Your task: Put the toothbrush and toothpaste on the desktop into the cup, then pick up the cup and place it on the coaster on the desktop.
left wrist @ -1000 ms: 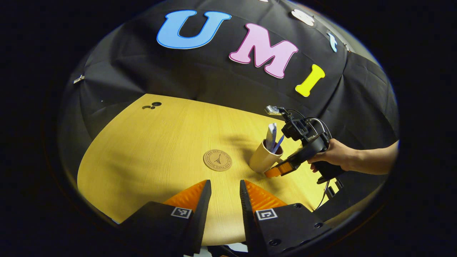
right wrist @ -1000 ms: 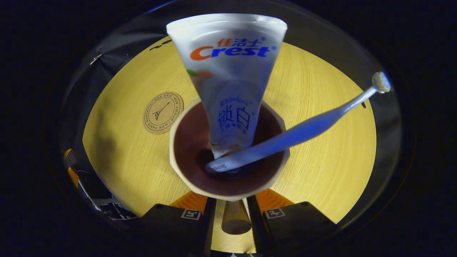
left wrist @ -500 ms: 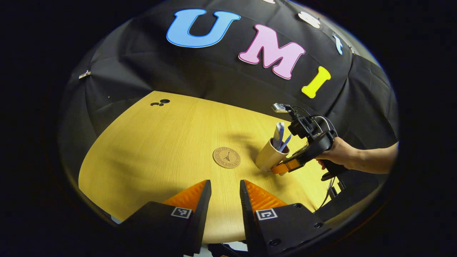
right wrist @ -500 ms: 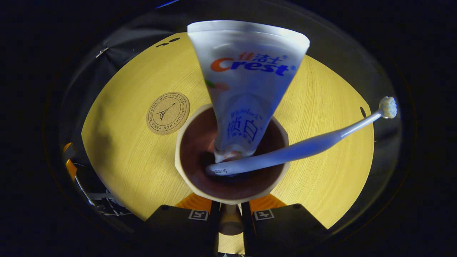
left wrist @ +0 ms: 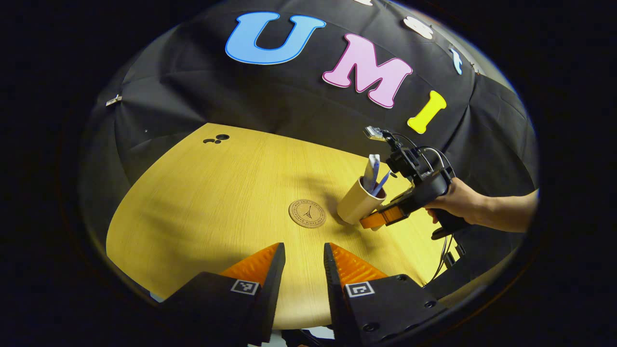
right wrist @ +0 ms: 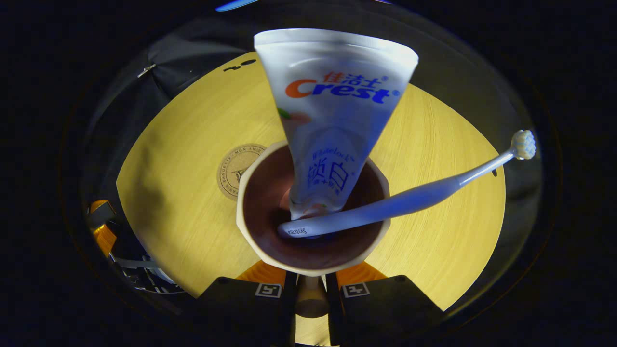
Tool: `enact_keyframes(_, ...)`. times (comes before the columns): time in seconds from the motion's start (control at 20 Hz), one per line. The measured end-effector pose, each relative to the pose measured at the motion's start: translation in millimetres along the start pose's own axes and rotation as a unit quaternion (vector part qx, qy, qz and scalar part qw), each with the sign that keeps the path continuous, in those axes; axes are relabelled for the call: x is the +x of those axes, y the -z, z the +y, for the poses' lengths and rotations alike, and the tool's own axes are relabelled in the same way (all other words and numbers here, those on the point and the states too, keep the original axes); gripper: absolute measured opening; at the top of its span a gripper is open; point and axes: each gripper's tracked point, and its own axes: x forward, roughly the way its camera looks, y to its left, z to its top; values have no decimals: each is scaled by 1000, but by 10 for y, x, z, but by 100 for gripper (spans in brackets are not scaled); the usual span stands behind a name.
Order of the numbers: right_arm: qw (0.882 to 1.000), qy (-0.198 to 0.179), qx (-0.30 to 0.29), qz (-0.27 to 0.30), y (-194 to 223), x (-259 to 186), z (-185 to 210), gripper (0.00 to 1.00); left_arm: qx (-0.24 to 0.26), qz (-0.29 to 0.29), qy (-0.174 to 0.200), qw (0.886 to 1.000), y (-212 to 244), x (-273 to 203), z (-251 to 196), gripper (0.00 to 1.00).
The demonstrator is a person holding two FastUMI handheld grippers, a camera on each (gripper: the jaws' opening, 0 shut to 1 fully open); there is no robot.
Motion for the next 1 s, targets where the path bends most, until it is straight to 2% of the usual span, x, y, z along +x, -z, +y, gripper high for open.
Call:
enact_keyframes(0.55,999,-26,-38,5,-430,250,605,30,-2,-5,-18,1000,-11,-179,311,51)
enact_keyframes(1.0,998,-29,-61,16,-524,379,799,30,-17,-4,-27,999,18,-206,414,51)
